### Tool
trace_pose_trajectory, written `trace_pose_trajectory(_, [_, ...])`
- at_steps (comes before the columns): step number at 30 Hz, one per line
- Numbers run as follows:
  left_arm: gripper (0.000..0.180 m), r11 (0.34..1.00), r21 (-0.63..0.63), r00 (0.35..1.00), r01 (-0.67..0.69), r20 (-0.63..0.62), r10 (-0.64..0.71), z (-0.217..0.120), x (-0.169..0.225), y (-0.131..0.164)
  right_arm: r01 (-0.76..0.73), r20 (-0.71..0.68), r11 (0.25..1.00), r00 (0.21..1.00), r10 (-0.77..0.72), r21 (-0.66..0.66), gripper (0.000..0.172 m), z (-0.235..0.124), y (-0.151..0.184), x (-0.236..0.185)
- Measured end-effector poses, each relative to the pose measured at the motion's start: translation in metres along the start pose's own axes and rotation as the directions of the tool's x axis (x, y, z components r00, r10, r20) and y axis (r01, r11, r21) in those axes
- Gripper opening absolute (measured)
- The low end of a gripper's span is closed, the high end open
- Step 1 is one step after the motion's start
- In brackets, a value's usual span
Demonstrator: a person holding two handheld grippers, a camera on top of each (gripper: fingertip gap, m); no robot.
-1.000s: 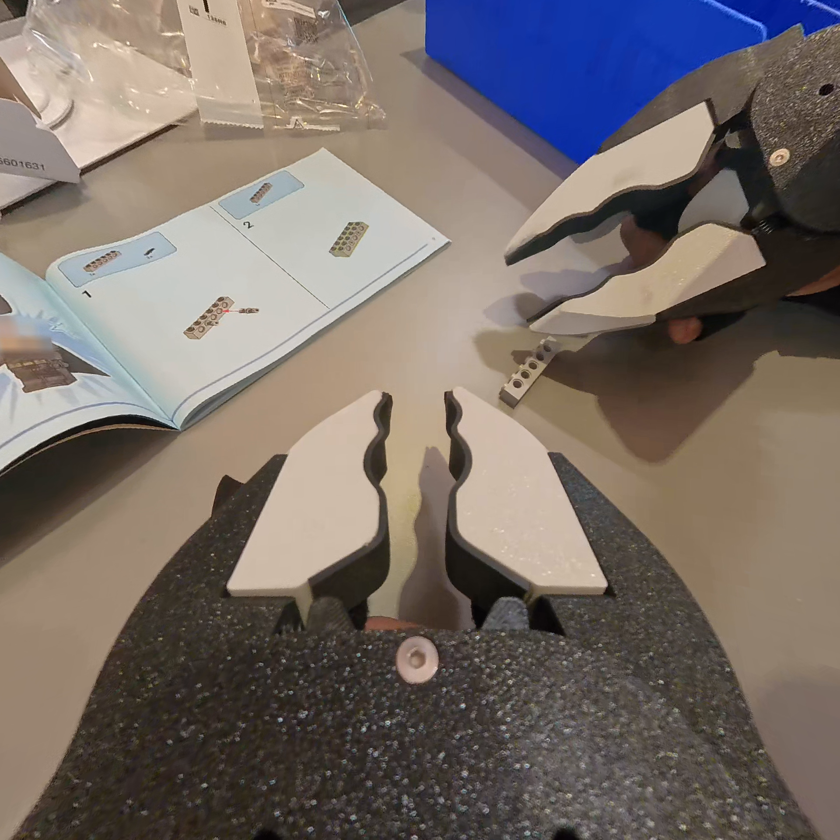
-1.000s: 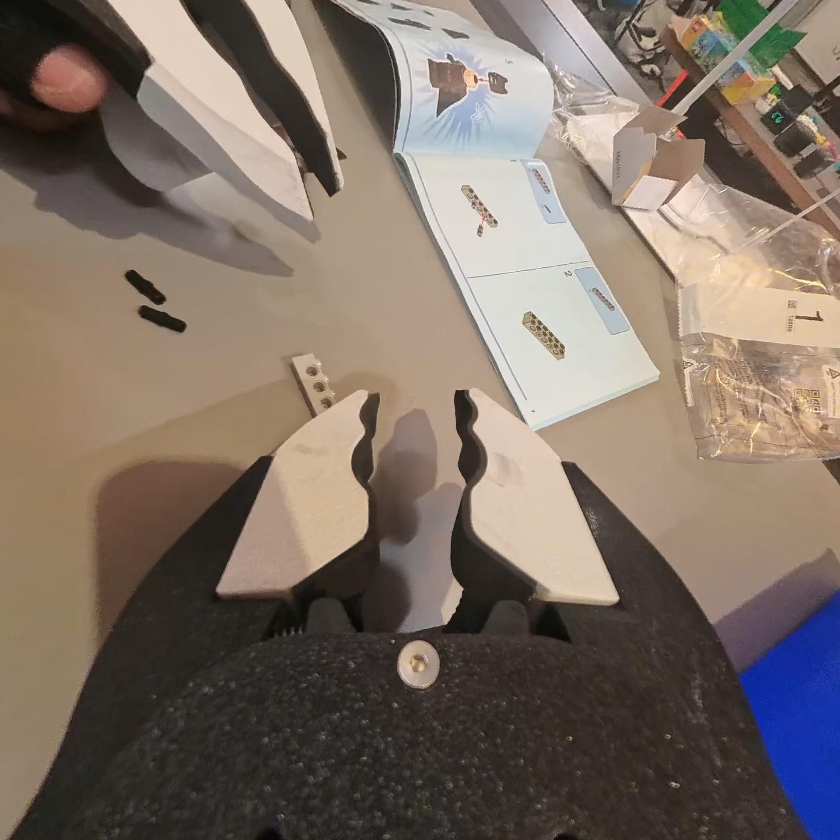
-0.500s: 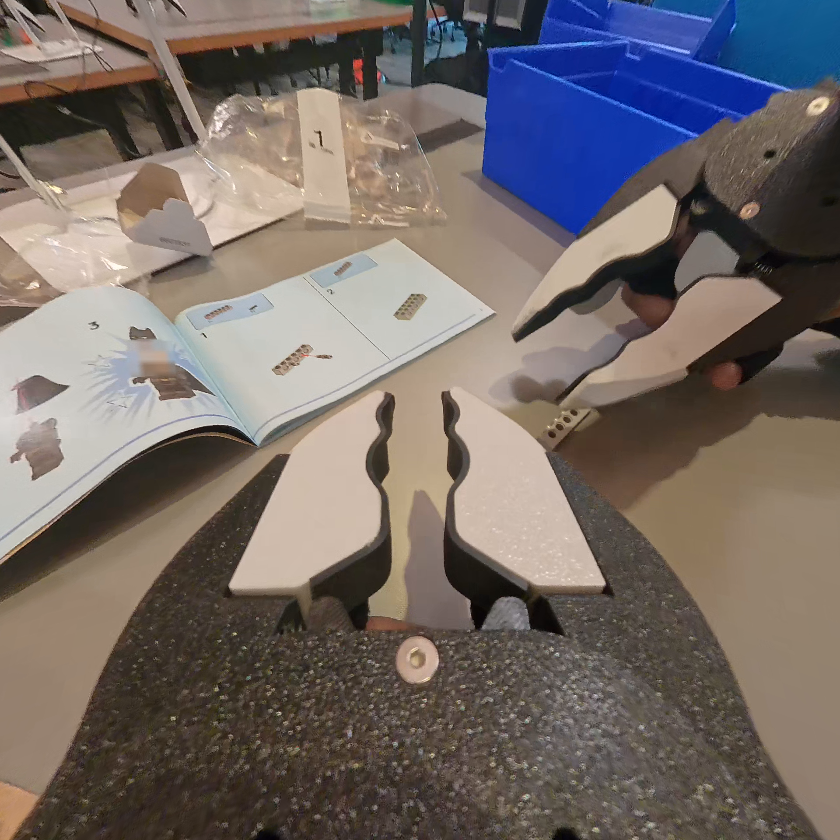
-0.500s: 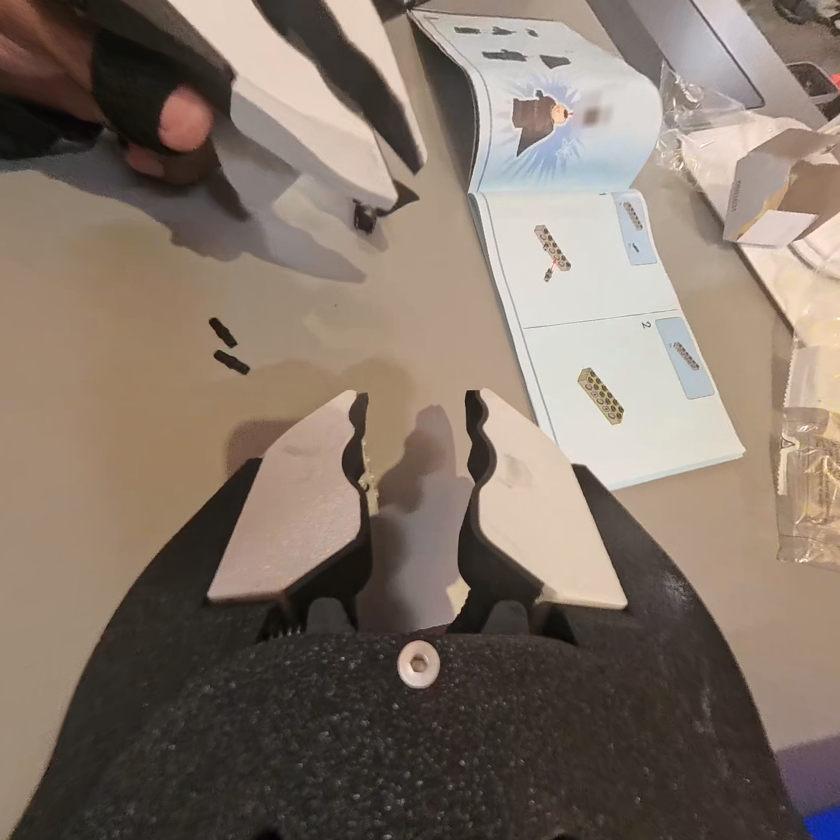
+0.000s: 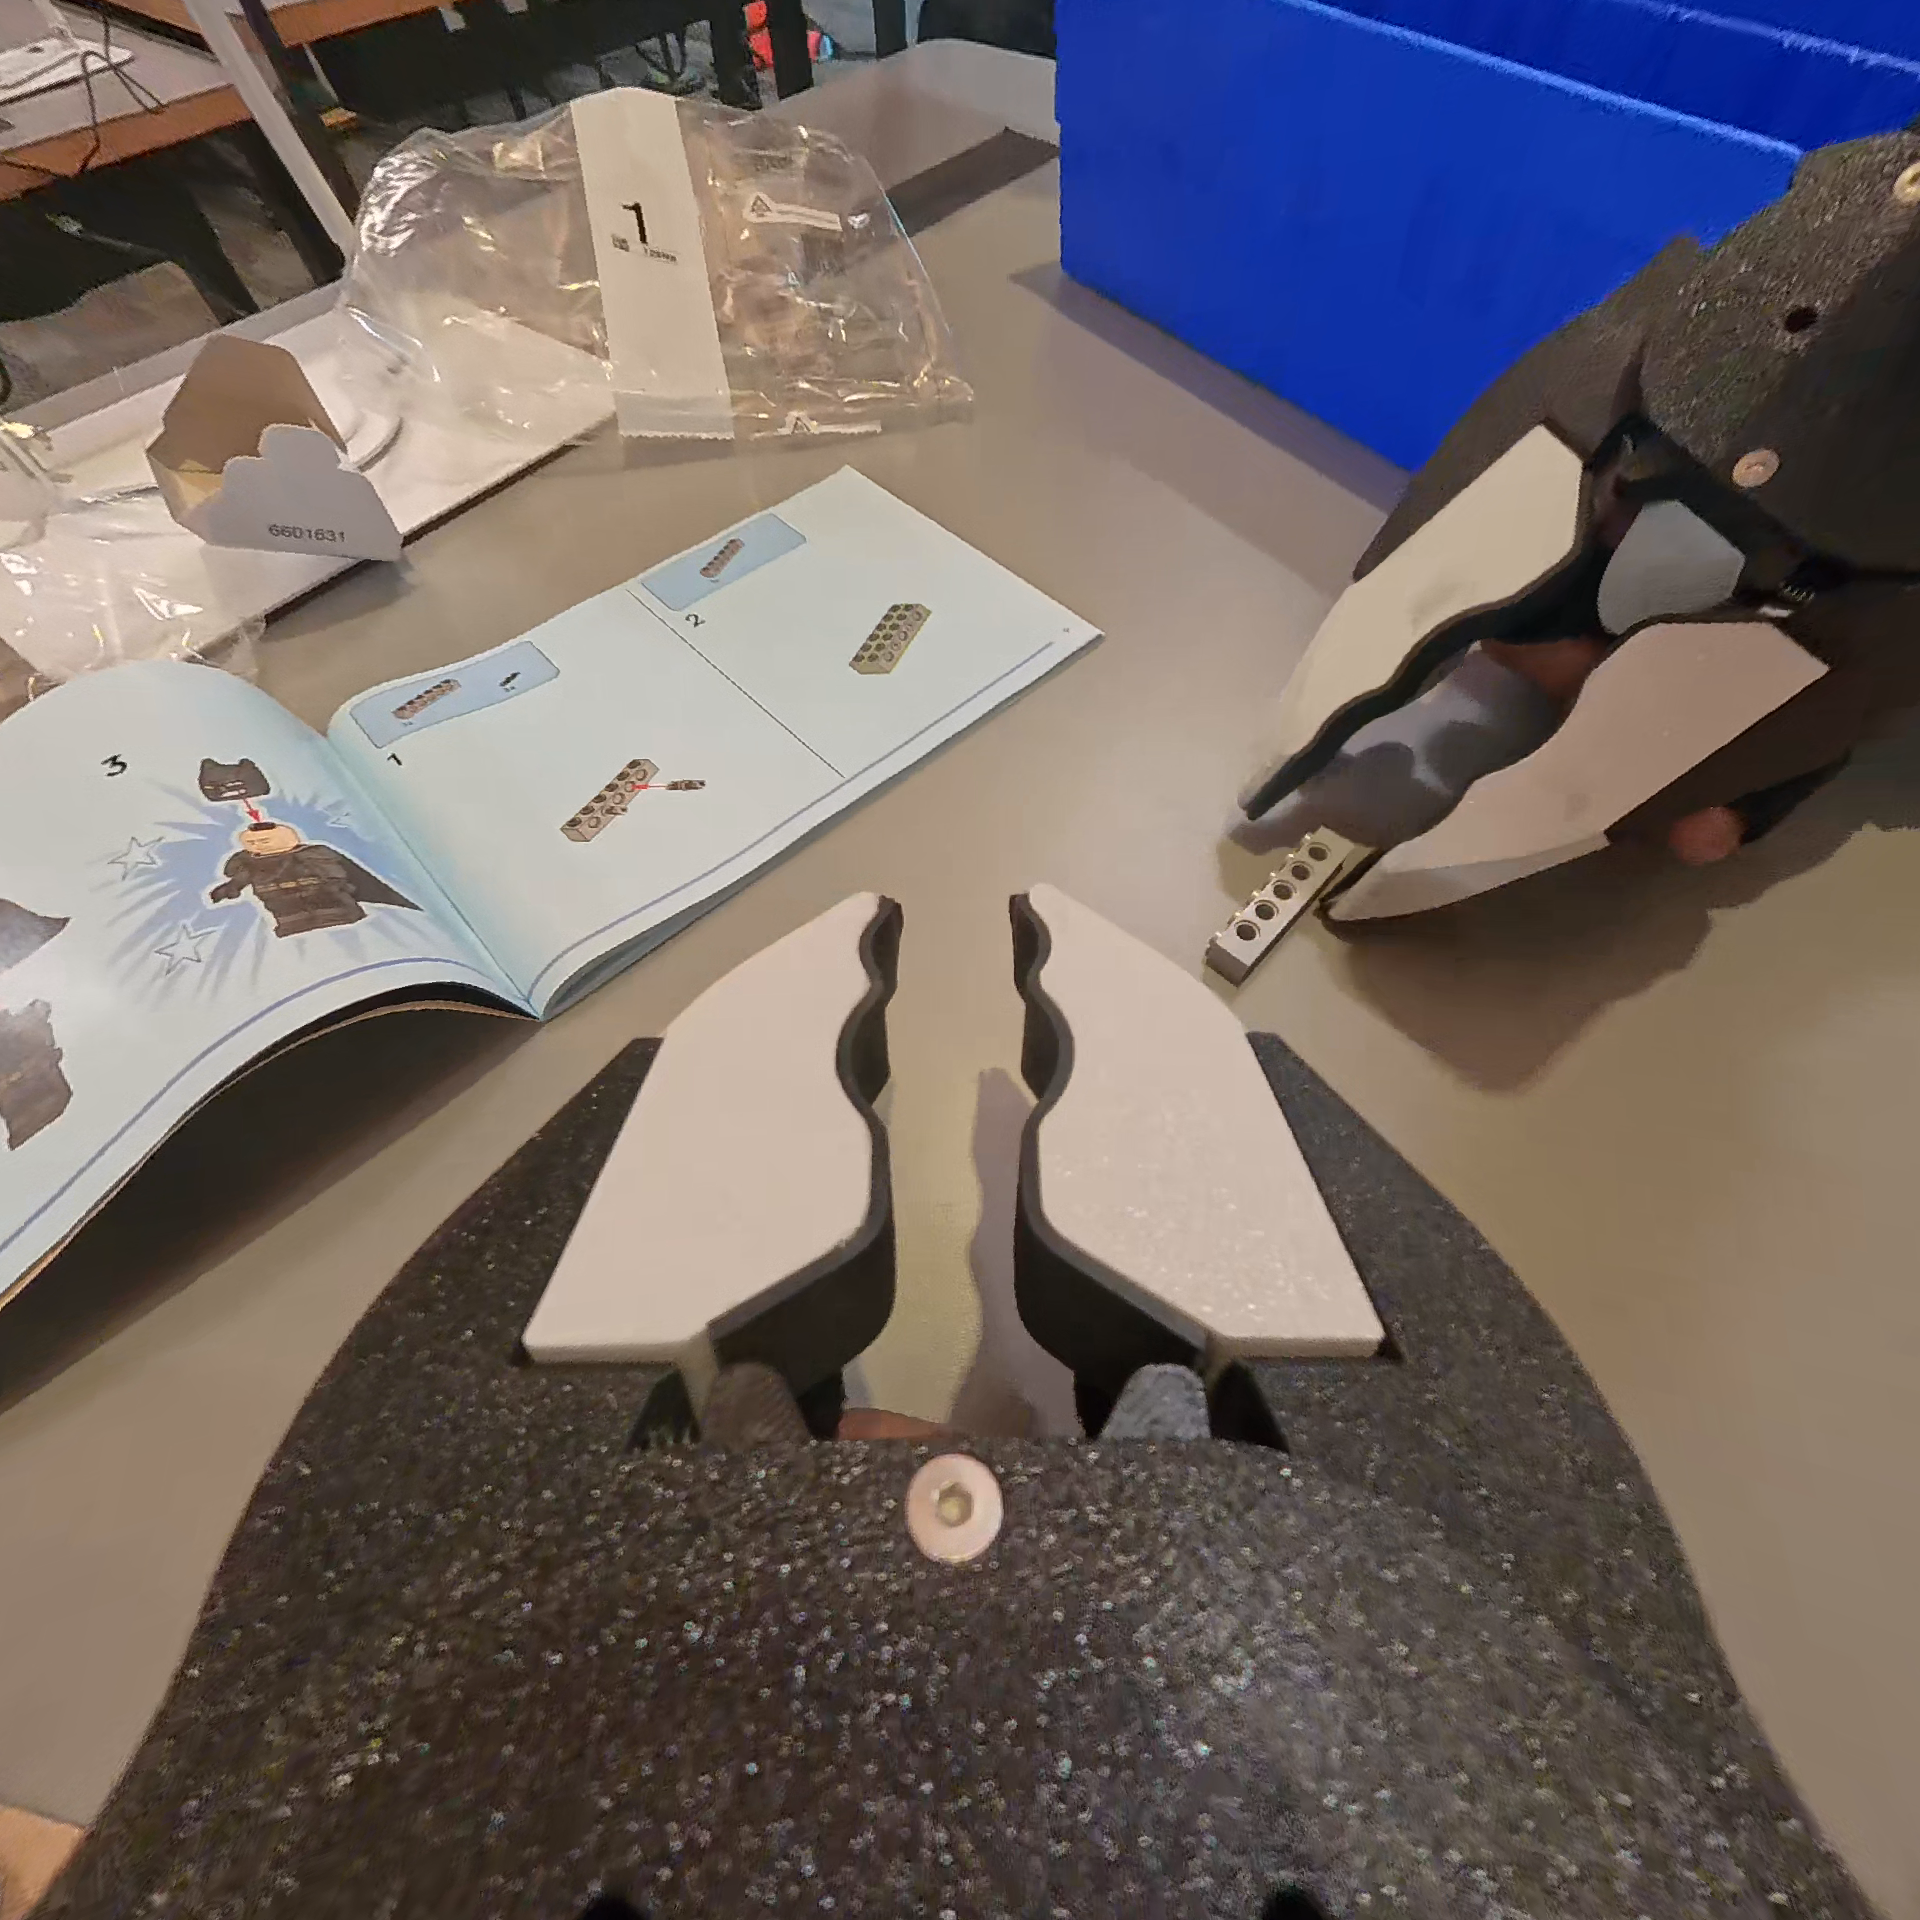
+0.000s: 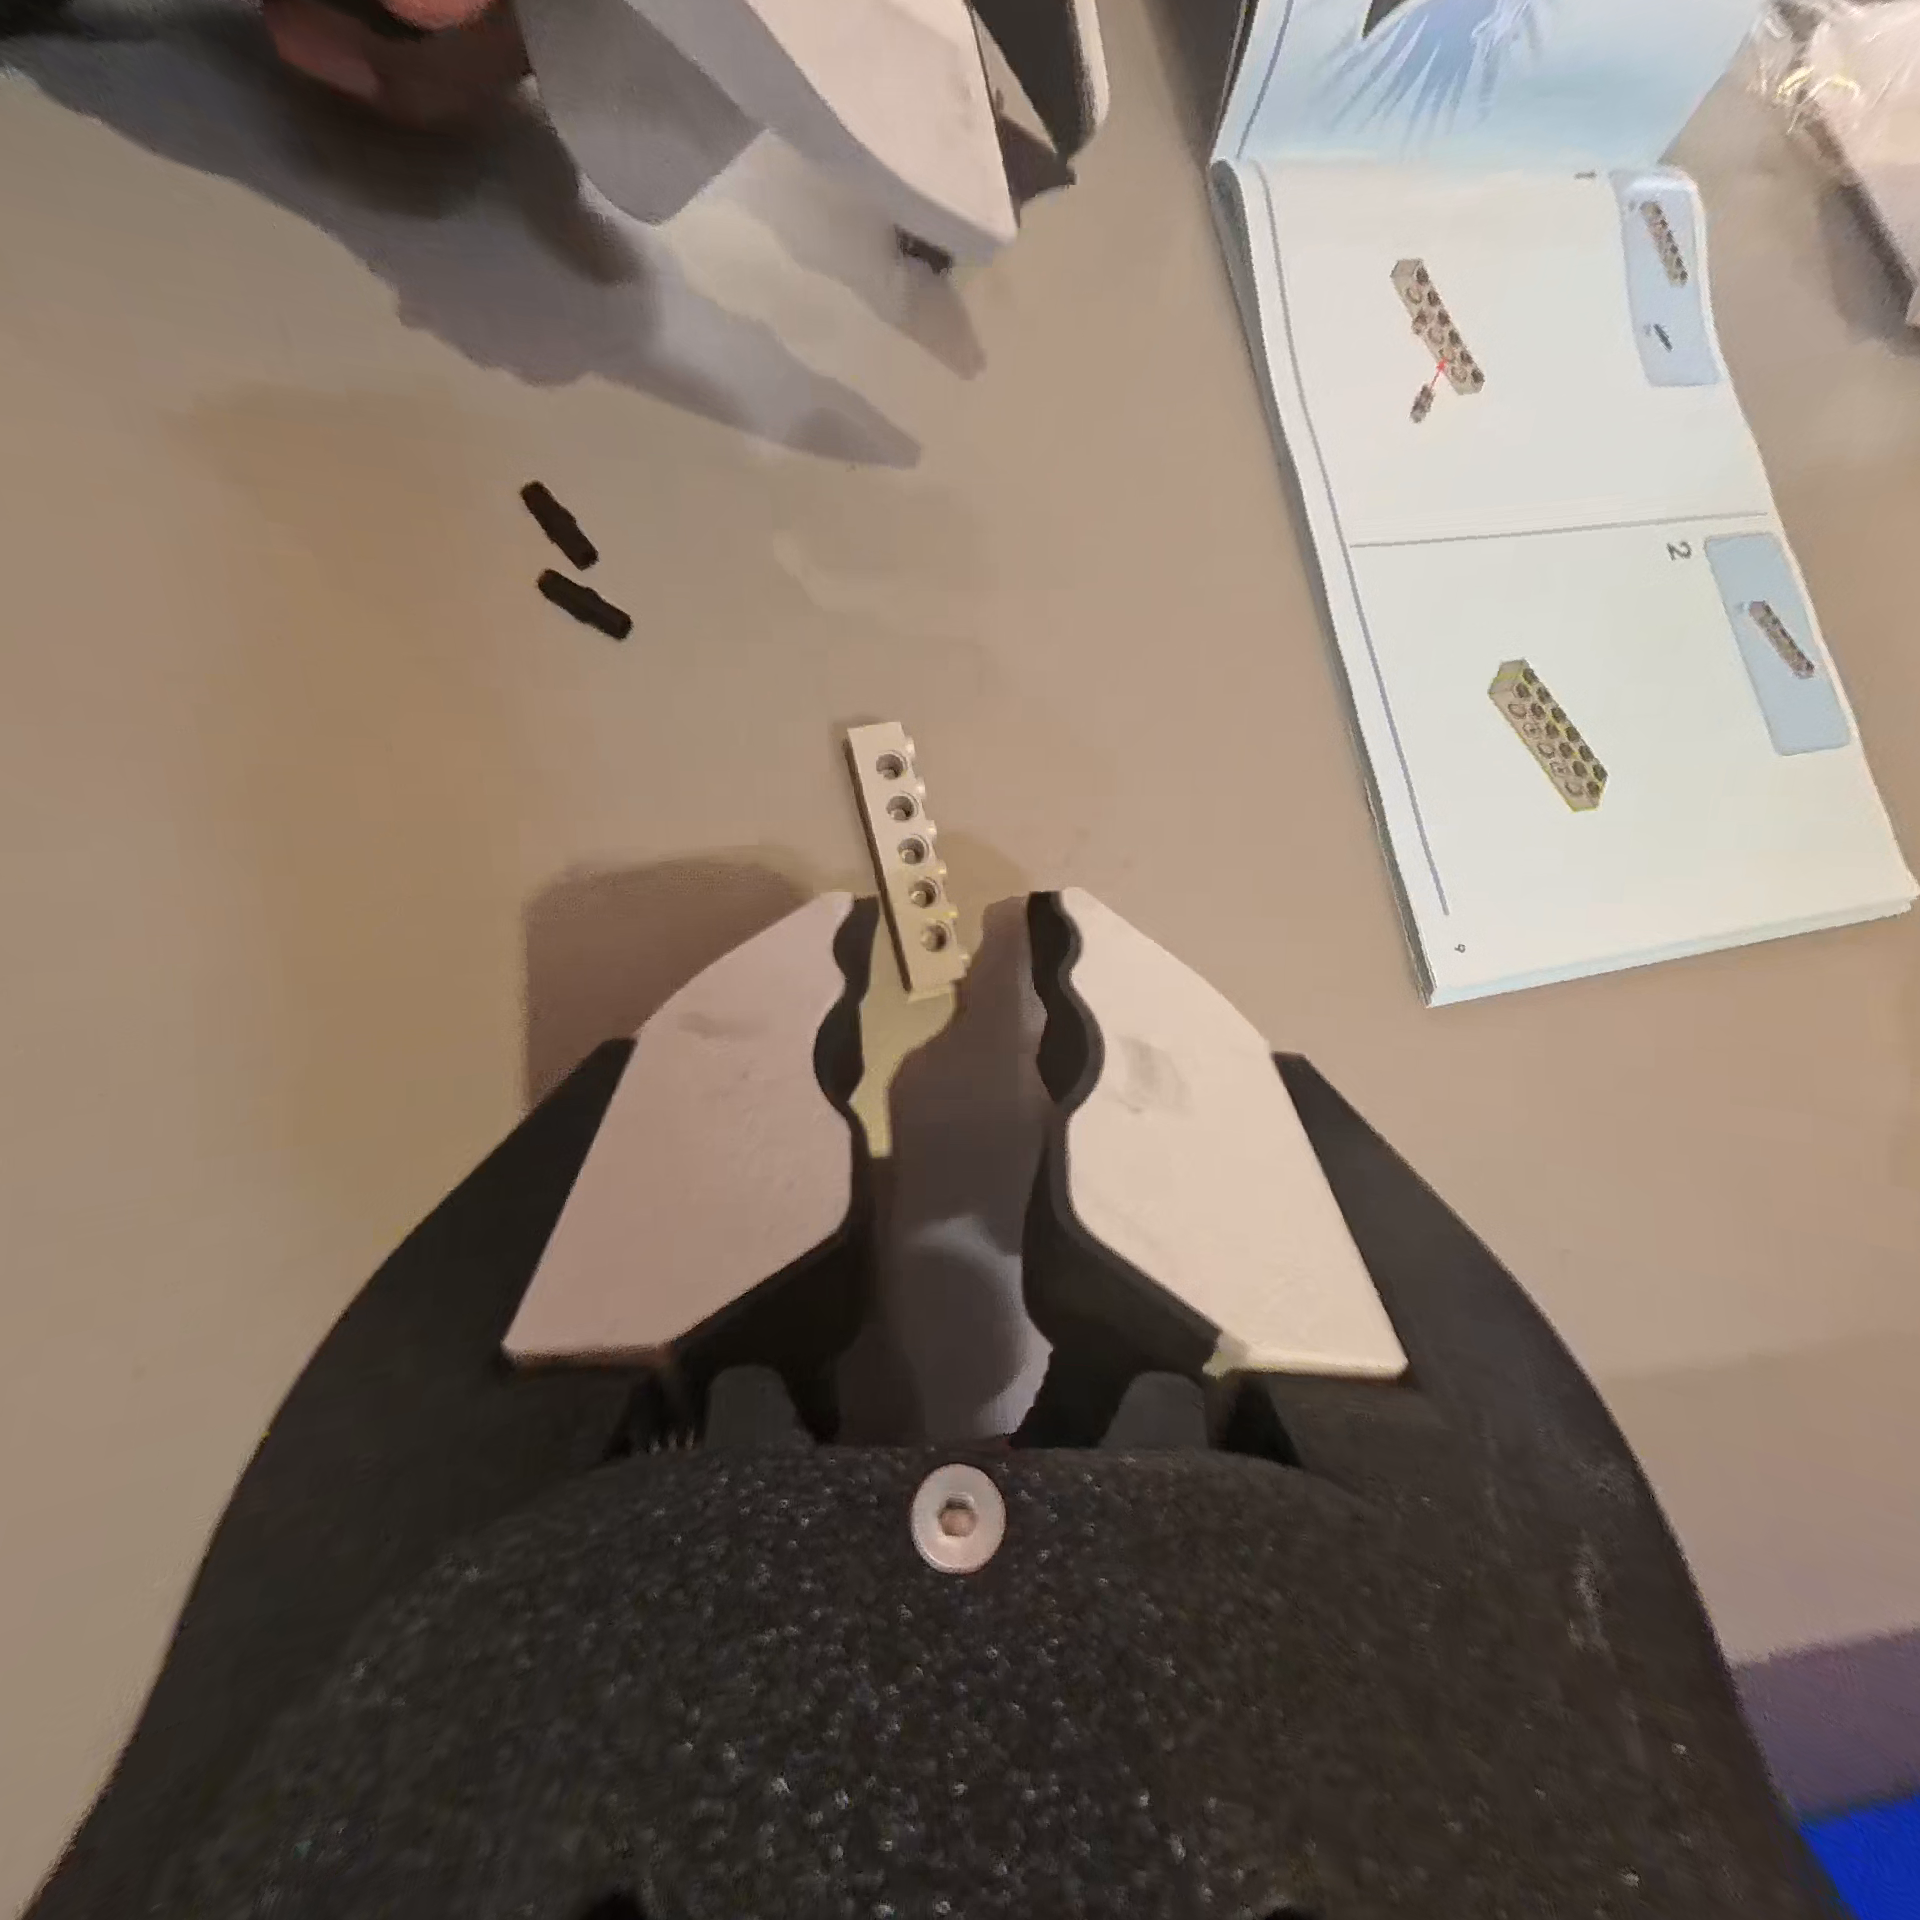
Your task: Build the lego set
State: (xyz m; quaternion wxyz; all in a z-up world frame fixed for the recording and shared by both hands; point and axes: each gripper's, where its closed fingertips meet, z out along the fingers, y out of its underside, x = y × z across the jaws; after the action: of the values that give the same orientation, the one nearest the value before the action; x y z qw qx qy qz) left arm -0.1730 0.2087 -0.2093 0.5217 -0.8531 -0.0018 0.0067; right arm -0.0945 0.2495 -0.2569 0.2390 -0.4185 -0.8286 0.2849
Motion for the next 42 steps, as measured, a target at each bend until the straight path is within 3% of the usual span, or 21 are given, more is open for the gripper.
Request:
trace_pose_trajectory(3, [0.021,1.0,-0.013,1.0,-0.014,-0.002,0.014,0.001,0.002,0.002,0.028,0.017,1.0,0.999,-0.028,0.001,0.014,0.0,0.001,-0.004])
trace_pose_trajectory(7, [0.021,1.0,-0.022,1.0,-0.016,-0.004,0.016,0.001,0.002,0.003,0.09,-0.016,0.996,0.996,-0.09,0.018,0.011,0.0,-0.002,-0.003])
trace_pose_trajectory(10, [0.021,1.0,-0.026,1.0,-0.01,-0.022,0.01,0.001,0.005,0.004,0.247,-0.159,0.969,0.958,-0.238,0.034,0.011,0.0,-0.009,0.007])
trace_pose_trajectory(13, [0.022,0.998,-0.053,0.993,0.028,-0.113,-0.034,0.0,0.015,0.008,0.413,-0.308,0.909,0.872,-0.38,0.048,0.012,0.0,-0.021,0.013])
trace_pose_trajectory(17, [0.026,0.981,-0.112,0.956,0.156,-0.231,-0.179,-0.002,0.026,0.014,0.516,-0.395,0.848,0.808,-0.437,0.118,0.012,-0.001,-0.039,0.011])
trace_pose_trajectory(24, [0.032,0.947,-0.152,0.874,0.282,-0.366,-0.319,-0.007,0.039,0.014,0.6,-0.425,0.78,0.762,-0.488,0.179,0.012,0.0,-0.056,-0.002])
trace_pose_trajectory(33, [0.029,0.959,-0.184,0.865,0.216,-0.419,-0.275,-0.007,0.059,0.017,0.648,-0.463,0.729,0.727,-0.507,0.22,0.012,-0.007,-0.065,-0.016])
trace_pose_trajectory(42, [0.009,0.954,-0.167,0.833,0.248,-0.466,-0.298,-0.009,0.066,0.012,0.67,-0.476,0.705,0.711,-0.518,0.232,0.012,-0.006,-0.069,-0.023])
